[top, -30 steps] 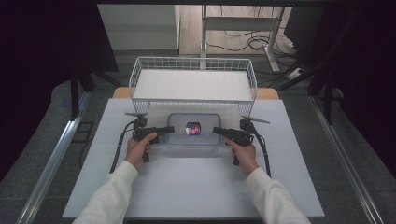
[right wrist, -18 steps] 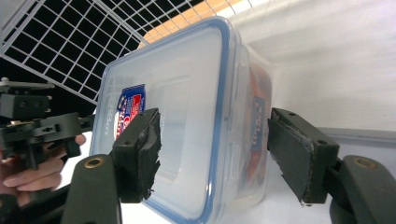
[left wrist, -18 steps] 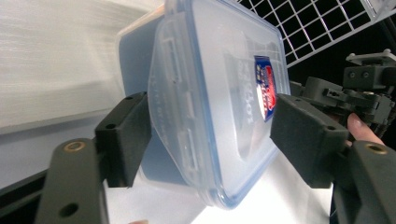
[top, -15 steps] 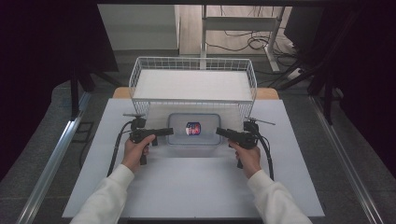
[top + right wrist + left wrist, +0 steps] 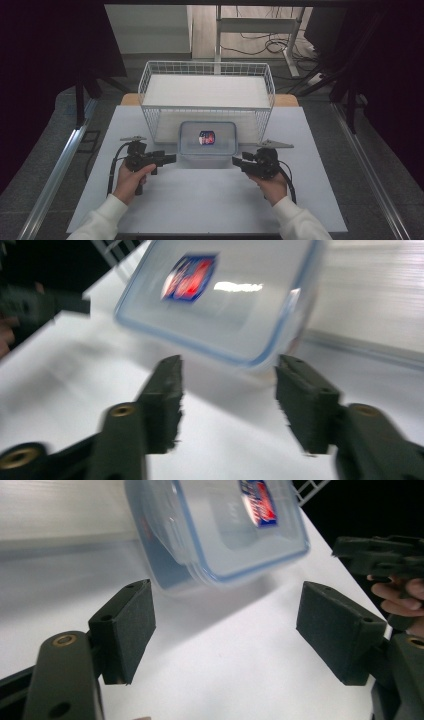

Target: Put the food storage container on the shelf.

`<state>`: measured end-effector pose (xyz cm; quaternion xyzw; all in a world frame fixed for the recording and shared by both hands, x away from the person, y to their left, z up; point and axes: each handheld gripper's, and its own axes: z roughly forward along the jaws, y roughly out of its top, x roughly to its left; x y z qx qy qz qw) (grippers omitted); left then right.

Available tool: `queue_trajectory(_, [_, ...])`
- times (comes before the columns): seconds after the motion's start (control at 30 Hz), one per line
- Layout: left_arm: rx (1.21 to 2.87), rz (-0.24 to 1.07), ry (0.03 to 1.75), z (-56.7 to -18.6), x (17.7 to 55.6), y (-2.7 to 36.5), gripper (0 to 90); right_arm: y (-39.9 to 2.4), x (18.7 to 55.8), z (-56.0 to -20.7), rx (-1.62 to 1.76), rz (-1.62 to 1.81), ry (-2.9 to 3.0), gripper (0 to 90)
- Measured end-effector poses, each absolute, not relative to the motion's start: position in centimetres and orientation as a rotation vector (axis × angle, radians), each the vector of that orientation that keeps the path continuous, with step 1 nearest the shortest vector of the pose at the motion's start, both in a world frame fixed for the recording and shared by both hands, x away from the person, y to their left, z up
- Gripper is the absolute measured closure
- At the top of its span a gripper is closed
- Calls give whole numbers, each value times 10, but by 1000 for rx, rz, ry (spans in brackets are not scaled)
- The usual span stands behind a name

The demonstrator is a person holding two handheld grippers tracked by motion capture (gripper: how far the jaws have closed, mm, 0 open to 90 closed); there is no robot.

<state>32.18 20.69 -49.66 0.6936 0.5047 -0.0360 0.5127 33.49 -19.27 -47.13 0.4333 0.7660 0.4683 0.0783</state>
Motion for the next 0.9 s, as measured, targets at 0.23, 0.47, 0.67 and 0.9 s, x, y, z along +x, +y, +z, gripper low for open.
queue_trajectory(0.23, [1767, -48, 1157, -496, 295, 206, 230, -170, 318, -480, 1056, 1288, 2459, 873])
queue_trajectory(0.47, [1828, -45, 1120, -497, 278, 200, 226, -134, 324, -495, 966, 1181, 2535, 888])
queue_trajectory(0.67, [1883, -16, 1098, -499, 269, 195, 226, -110, 339, -505, 941, 1117, 2541, 889])
queue_trajectory(0.9, [1885, -19, 1098, -500, 269, 195, 223, -99, 351, -510, 954, 1097, 2518, 889])
